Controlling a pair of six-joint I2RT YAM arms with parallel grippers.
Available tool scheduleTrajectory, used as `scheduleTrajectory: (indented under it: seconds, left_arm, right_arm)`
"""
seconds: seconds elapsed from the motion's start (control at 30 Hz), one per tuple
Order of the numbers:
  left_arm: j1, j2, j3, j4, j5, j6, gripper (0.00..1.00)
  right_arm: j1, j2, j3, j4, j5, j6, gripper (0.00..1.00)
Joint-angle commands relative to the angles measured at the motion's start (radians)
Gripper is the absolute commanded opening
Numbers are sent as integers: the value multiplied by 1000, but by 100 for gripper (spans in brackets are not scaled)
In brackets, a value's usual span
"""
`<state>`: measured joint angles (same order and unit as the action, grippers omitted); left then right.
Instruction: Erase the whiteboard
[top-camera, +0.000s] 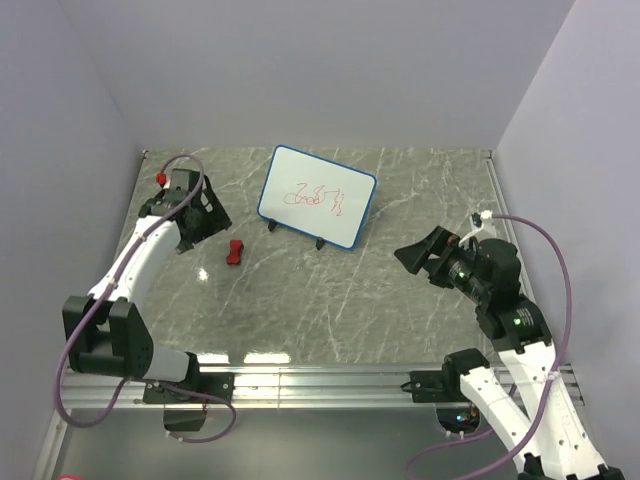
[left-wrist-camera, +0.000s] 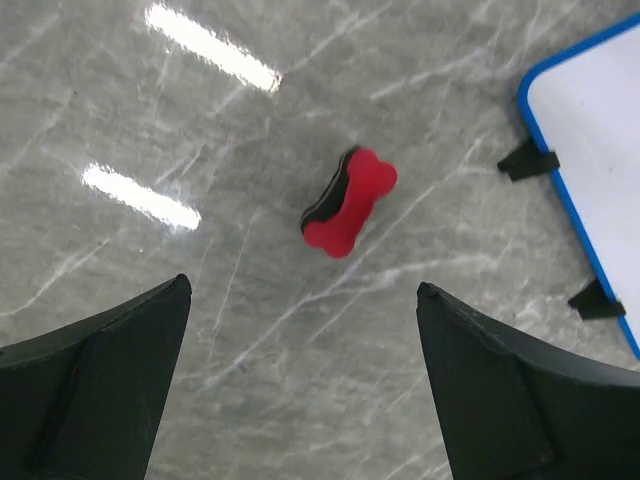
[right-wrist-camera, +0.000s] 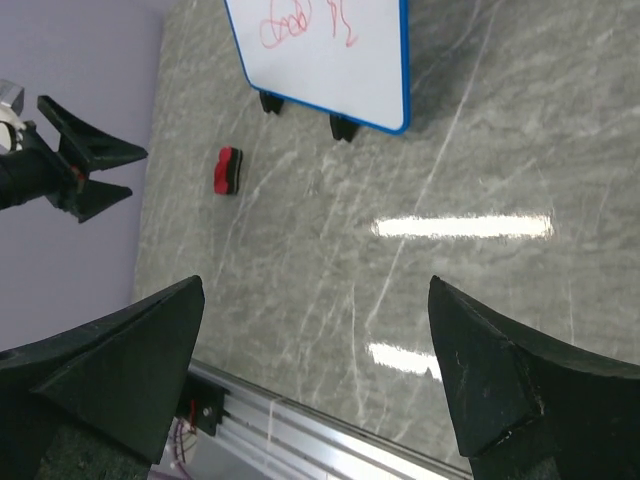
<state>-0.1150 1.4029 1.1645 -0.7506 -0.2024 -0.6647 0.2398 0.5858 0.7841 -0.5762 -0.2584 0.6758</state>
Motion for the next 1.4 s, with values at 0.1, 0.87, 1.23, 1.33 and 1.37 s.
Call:
scheduleTrajectory:
  seconds: [0.1, 0.87, 1.23, 1.33, 1.37]
  left_arm:
    - [5, -19, -80, -13, 57, 27, 99]
    - [-66, 386, 18, 187, 107, 168, 80]
    - [-68, 446, 18, 215, 116, 182, 33]
    - [-68, 449, 40, 185, 116, 183, 0]
    - [-71, 447, 56, 174, 112, 177, 0]
  right_arm:
    - [9, -84, -45, -76, -30, -15, 99]
    - [7, 117, 26, -120, 28, -139, 96]
    - [7, 232, 72, -45, 19, -153, 96]
    - [9, 311, 113, -11, 8, -166, 96]
    - [7, 333, 141, 1, 1, -171, 96]
